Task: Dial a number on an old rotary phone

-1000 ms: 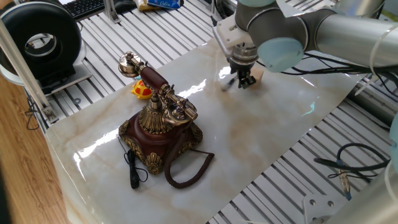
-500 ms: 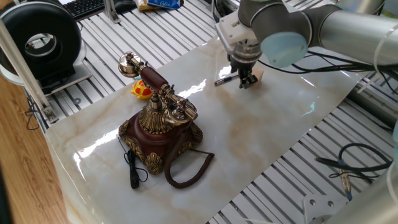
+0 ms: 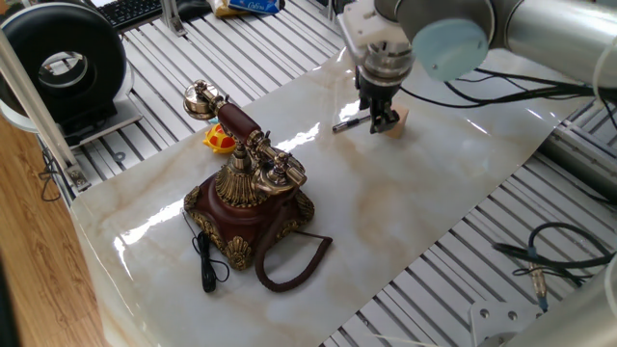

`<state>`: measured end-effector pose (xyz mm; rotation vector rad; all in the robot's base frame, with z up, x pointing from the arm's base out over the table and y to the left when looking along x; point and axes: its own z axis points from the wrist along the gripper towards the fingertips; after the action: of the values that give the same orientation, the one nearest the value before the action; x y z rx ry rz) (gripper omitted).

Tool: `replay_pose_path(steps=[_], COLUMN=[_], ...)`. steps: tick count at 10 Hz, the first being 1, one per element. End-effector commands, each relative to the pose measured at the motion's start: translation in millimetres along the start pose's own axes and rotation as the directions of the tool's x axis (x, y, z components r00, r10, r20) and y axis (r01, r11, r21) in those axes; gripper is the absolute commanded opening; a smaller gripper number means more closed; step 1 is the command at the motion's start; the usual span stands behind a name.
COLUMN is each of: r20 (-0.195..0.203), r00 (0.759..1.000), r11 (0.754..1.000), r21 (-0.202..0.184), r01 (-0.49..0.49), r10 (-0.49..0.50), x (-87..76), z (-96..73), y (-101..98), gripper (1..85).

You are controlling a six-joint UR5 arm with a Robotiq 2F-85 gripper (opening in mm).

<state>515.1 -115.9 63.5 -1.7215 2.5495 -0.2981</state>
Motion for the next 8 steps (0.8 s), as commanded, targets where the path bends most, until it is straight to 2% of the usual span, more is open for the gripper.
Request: replay_pose_path(steps=[1,2,3,4,5,6,7,8], r20=[0.049,0.064,0.109,0.135,0.144,0.135,0.108,0.082], r00=[0.998,0.993,0.966,0.928,0.866,0.808,0.773,0.738], r11=[0.999,0.995,0.972,0.937,0.878,0.819,0.779,0.742], r21=[-0.026,-0.023,-0.022,-0.046,-0.093,-0.140,-0.133,-0.103], r01=[-0.048,-0.099,-0.233,-0.345,-0.469,-0.557,-0.612,-0.662], r10=[0.049,0.100,0.234,0.348,0.478,0.573,0.625,0.670], x=[-10.8,-15.1,-26.7,-34.8,-41.8,-48.5,-46.1,-41.3], z=[-7.4,-7.6,-8.6,-9.7,-12.1,-15.9,-22.7,-29.3], y=[3.6,1.8,-3.6,-3.5,1.3,8.8,10.5,9.9], gripper=[53.0,52.0,42.3,34.7,14.0,1.3,1.3,1.3])
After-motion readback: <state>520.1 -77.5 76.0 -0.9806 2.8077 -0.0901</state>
